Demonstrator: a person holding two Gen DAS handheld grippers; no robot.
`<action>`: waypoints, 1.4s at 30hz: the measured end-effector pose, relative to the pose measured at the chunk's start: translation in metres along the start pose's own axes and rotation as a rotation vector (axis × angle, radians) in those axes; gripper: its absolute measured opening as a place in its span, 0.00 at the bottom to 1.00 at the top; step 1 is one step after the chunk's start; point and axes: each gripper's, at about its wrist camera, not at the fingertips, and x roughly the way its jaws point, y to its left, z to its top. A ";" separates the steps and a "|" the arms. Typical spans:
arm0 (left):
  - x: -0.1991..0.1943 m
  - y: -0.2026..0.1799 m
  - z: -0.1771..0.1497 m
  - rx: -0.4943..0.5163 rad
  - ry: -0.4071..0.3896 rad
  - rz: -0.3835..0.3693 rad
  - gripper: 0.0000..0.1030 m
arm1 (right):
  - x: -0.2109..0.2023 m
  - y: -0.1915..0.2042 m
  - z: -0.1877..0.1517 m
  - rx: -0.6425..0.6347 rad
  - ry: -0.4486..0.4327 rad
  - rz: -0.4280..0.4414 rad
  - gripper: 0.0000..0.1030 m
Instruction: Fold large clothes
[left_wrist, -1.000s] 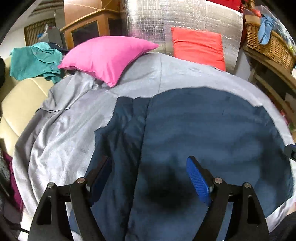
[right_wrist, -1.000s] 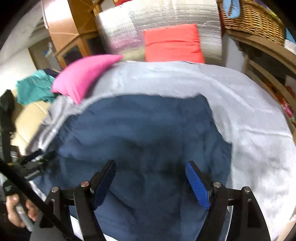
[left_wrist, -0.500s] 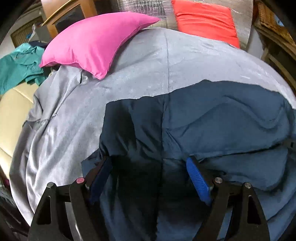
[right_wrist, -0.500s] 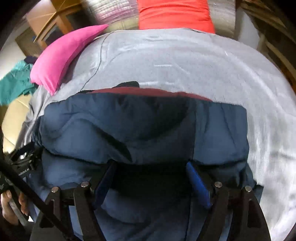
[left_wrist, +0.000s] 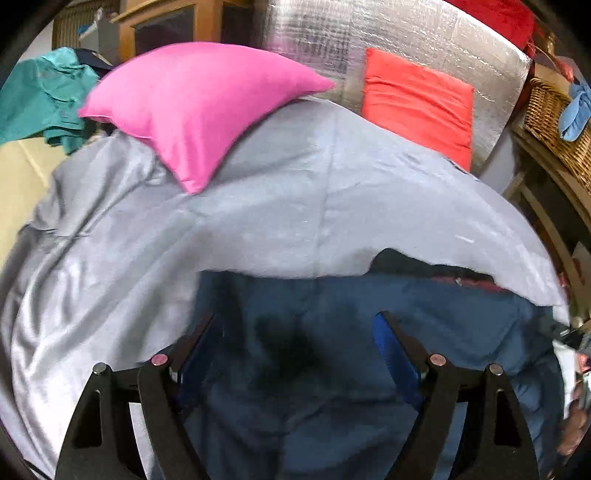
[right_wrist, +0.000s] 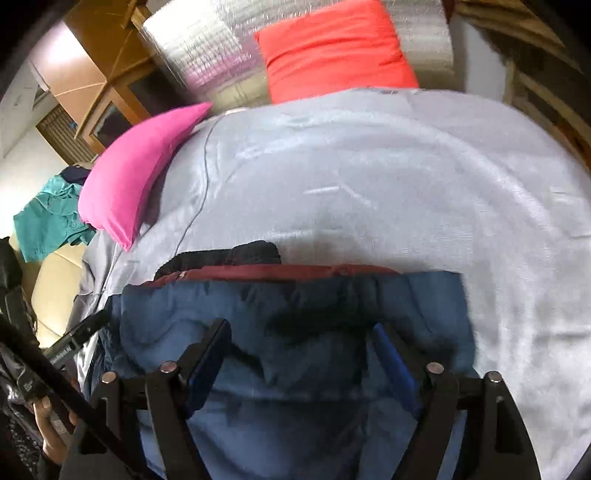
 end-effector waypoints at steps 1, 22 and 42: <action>0.007 -0.004 0.001 0.017 0.006 0.026 0.82 | 0.011 0.002 0.002 -0.022 0.019 -0.027 0.75; 0.030 0.042 -0.012 -0.084 0.103 0.130 0.89 | 0.003 -0.051 -0.005 0.039 0.046 -0.166 0.75; -0.111 0.027 -0.118 -0.144 -0.118 0.011 0.88 | -0.110 0.026 -0.126 -0.115 -0.225 -0.206 0.80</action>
